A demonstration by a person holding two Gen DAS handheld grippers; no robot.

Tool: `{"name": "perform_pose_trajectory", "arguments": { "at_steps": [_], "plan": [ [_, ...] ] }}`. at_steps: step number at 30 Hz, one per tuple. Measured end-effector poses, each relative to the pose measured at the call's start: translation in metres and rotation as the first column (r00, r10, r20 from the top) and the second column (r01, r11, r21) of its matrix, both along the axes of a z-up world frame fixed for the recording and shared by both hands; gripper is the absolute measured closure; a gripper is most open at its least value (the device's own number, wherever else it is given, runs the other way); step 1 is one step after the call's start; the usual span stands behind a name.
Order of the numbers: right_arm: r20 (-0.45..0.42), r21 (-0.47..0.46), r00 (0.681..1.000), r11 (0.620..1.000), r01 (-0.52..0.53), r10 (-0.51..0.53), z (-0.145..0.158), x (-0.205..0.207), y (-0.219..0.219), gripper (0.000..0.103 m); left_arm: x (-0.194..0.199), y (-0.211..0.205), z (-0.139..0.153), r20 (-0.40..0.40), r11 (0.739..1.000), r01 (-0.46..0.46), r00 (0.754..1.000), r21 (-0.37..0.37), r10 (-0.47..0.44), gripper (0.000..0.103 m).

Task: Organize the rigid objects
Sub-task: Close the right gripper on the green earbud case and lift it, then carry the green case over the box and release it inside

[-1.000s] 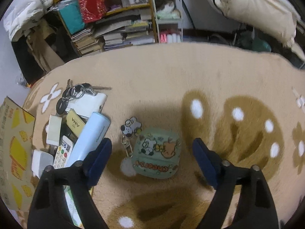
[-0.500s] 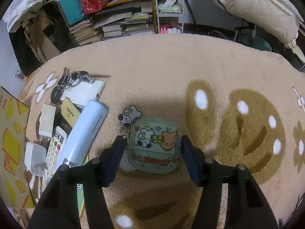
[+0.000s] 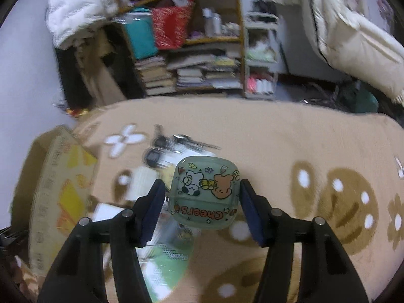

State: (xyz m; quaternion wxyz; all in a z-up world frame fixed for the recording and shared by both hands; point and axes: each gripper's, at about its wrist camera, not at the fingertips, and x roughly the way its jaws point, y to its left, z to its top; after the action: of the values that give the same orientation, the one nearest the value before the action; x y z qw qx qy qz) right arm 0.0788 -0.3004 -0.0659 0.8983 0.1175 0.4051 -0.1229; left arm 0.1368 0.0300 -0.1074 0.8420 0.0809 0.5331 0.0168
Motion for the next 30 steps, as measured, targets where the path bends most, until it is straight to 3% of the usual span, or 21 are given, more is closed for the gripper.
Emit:
{"name": "perform_pose_trajectory", "arguments": {
  "at_steps": [8, 17, 23, 30],
  "plan": [
    [0.104, -0.010, 0.975, 0.981, -0.195, 0.195, 0.040, 0.019, 0.079, 0.040, 0.001, 0.002, 0.000, -0.003, 1.000, 0.003, 1.000, 0.013, -0.003, 0.084],
    [0.222, 0.000, 0.914, 0.937, -0.349, 0.340, 0.082, 0.031, 0.151, 0.040, 0.001, 0.005, 0.001, -0.004, 1.000, -0.001, 1.000, 0.004, 0.001, 0.084],
    [0.201, 0.010, 0.895, 0.913, -0.408, 0.398, 0.073, 0.043, 0.182, 0.040, 0.000, 0.005, 0.000, -0.003, 1.000, -0.004, 1.000, -0.001, 0.004, 0.084],
    [0.134, 0.099, 0.910, 0.909, -0.406, 0.392, 0.040, 0.051, 0.184, 0.039, 0.000, 0.004, -0.002, -0.010, 1.000, -0.004, 1.000, 0.009, 0.004, 0.083]
  ]
}}
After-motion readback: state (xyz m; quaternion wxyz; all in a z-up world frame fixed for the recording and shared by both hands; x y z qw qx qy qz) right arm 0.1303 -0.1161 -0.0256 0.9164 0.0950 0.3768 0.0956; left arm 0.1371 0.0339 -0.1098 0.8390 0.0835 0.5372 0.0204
